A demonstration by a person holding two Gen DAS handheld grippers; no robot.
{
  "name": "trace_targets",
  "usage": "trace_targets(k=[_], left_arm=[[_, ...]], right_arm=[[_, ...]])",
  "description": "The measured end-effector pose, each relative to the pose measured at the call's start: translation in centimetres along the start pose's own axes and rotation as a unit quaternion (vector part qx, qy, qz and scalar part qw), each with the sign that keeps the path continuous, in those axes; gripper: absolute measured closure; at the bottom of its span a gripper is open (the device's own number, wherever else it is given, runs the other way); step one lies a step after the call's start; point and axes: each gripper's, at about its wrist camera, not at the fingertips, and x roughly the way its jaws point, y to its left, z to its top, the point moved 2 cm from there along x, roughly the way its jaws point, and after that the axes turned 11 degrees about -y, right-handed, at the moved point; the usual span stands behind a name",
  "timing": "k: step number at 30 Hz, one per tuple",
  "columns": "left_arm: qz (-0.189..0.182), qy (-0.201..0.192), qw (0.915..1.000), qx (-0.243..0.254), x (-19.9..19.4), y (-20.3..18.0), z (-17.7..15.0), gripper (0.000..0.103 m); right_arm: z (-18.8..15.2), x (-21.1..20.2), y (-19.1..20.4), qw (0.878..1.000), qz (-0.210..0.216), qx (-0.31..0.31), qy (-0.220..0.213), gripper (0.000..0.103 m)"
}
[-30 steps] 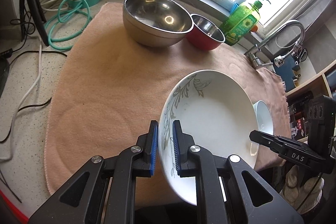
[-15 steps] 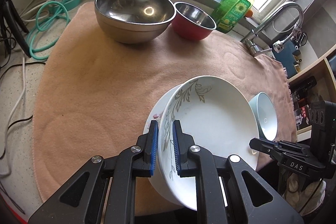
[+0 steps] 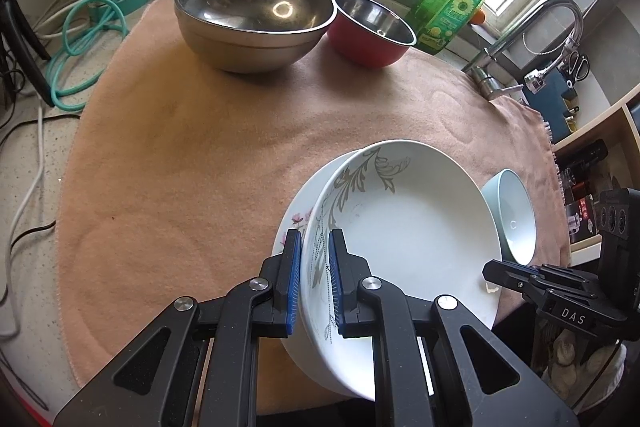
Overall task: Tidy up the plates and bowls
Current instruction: 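Lower the grey-vine plate with the right tool onto the rose-pattern plate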
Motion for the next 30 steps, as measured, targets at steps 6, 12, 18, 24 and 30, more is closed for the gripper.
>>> trace_targets(k=[6,12,18,24,30], left_arm=[[0.0,0.003,1.0,0.0,0.15,0.11,-0.12,0.091],[-0.001,0.003,1.0,0.001,0.26,0.06,-0.05,0.091],[-0.003,0.006,1.0,0.001,0.31,0.12,0.03,0.091],[-0.003,0.008,1.0,0.003,0.47,0.09,-0.02,0.091],[-0.002,0.0,0.9999,0.014,0.21,-0.48,0.26,0.091]], right_arm=[[-0.02,0.05,0.06,1.0,-0.002,0.0,0.001,0.094],[0.09,0.1,0.19,1.0,-0.003,-0.005,0.003,0.092],[0.09,0.09,0.39,1.0,-0.009,-0.013,0.004,0.091],[0.04,-0.08,0.33,1.0,-0.015,-0.016,0.003,0.091],[-0.07,-0.23,0.04,1.0,-0.016,-0.019,0.008,0.09]])
